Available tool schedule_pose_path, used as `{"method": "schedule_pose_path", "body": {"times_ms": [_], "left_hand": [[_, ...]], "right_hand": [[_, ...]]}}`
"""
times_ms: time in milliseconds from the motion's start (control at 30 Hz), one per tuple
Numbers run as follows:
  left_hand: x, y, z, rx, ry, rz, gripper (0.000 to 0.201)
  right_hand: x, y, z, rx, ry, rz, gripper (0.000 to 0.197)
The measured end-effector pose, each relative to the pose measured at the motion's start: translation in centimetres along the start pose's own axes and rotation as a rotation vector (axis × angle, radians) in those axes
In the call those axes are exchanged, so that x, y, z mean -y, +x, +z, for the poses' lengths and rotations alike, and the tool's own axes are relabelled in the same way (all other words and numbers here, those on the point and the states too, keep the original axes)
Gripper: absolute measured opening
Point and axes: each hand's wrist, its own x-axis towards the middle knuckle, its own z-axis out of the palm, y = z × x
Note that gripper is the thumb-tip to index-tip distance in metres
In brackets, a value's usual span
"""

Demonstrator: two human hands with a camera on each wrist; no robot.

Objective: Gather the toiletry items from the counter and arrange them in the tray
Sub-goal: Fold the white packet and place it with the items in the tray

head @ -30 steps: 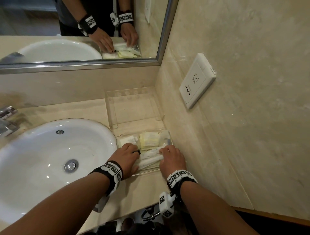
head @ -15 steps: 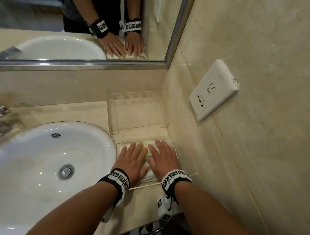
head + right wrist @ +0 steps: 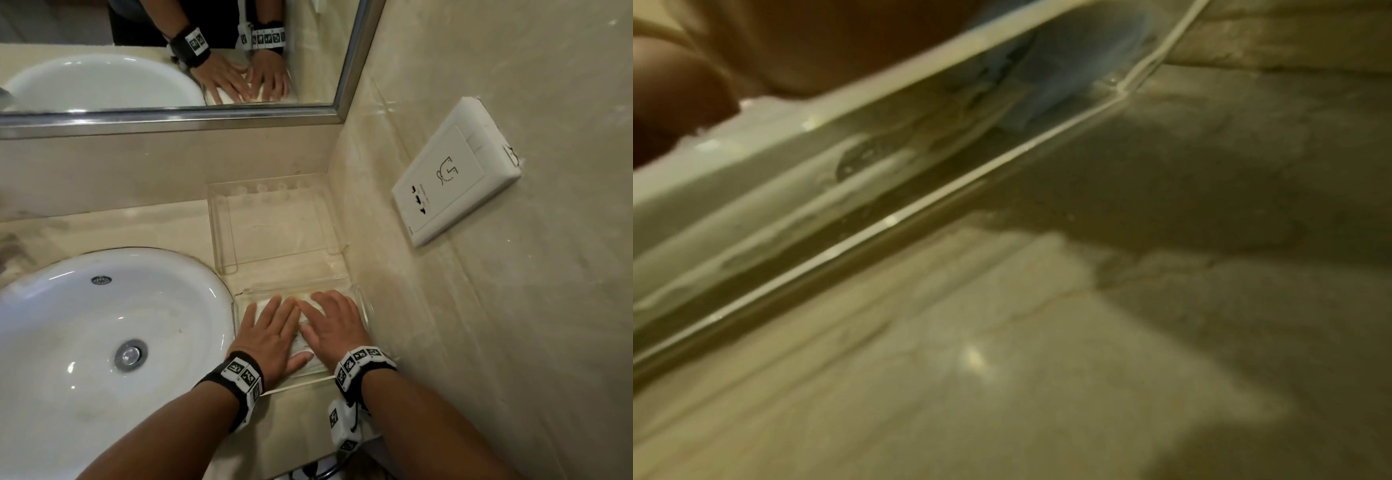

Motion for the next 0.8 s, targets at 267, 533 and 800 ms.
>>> {"method": "schedule_pose_path", "body": {"times_ms": [267,533,800], "left_hand": [[0.4,0.5,0.1,0.035,0.001,0.034,0.091],[0.1,0.1,-0.3,-0.01,-0.006,0.027,0.081],[-0.1,-0.9,-0.6,0.026,0.015,0.068,0.105]], "right_hand": [[0.1,-0.3,0.4,0.023,-0.049,-0.042,0.055],[1.1,-0.2,-0.5,0.005,-0.014,0.133,0.05],[0.4,-0.6,-0.2,0.015,0.021,0.114,0.056]]}}
